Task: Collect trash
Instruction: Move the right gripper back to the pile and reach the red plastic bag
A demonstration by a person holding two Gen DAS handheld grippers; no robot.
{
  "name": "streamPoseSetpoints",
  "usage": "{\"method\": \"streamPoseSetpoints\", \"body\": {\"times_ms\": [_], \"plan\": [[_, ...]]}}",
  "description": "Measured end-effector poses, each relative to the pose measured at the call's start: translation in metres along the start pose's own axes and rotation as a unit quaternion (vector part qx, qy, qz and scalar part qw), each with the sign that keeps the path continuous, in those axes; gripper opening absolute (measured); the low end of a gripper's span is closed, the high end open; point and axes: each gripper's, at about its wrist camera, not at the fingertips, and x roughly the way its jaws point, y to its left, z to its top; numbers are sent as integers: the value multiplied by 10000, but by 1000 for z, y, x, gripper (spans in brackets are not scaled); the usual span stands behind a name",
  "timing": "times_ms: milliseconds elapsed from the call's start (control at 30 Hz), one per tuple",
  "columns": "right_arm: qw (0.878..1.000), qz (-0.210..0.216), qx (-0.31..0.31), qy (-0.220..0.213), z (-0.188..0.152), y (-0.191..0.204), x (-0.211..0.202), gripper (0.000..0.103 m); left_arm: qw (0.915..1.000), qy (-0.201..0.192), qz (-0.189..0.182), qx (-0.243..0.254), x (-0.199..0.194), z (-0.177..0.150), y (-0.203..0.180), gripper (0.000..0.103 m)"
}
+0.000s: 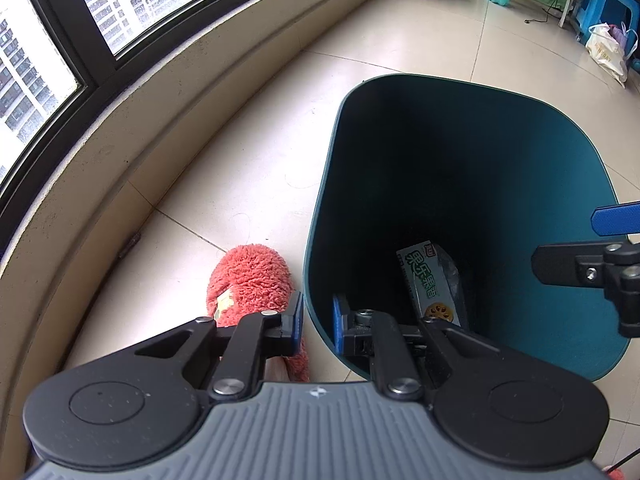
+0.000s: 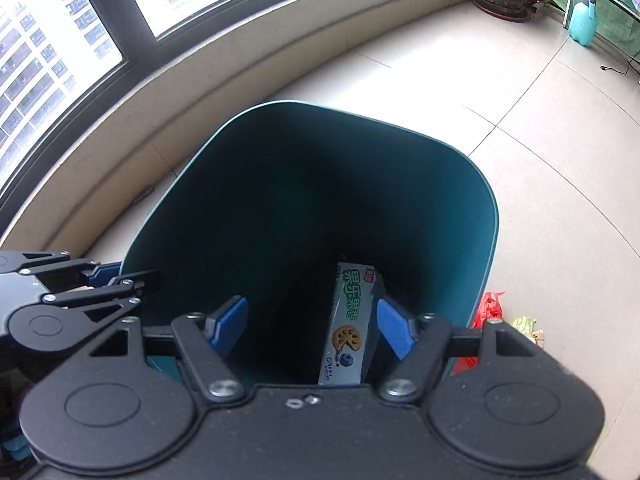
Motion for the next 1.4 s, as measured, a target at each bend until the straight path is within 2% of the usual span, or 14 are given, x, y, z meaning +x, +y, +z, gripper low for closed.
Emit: {"method": "streamPoseSetpoints", "body": {"times_ms": [133, 267, 333, 433, 533, 600, 700, 833, 933, 1033, 1333, 1400], "plan": [[9989, 88, 221, -405, -11, -18, -44, 79, 10000, -27, -3, 7, -1, 0, -2, 14], [9954, -107, 612, -730, -31, -48, -78, 79, 10000, 3, -2, -38, -3, 2, -2, 14], [9924, -257, 863, -835, -40, -76, -89, 79, 10000, 42, -14, -72, -2, 3, -1, 14], [9882, -525, 1212, -770, -60, -106, -98, 79, 9997, 11, 192, 180, -3, 2, -6, 14], [9854, -908, 1331, -553, -81, -133, -96, 79, 9980, 159, 261, 549, -6, 3, -15, 14], [9837, -1050, 1422, -335, -94, -149, -87, 79, 9967, 234, 342, 700, -11, 9, -20, 15], [9810, -1206, 1519, 0, -108, -167, -65, 79, 9956, 85, 459, 816, -11, 13, -24, 14], [9774, -1385, 1554, 367, -126, -187, -32, 76, 9966, 15, 474, 668, -6, 13, -21, 14], [9758, -1266, 1725, 450, -130, -196, -2, 75, 9974, 39, 427, 584, 0, 14, -18, 14], [9769, -1127, 1734, 535, -124, -195, 31, 73, 9974, 132, 463, 543, 6, 14, -19, 15], [9884, -768, 1121, 683, -91, -180, 123, 73, 9980, 157, 384, 483, 13, 16, -16, 15], [9878, -781, 1087, 800, -90, -181, 142, 68, 9978, 144, 397, 516, 13, 15, -16, 15]]}}
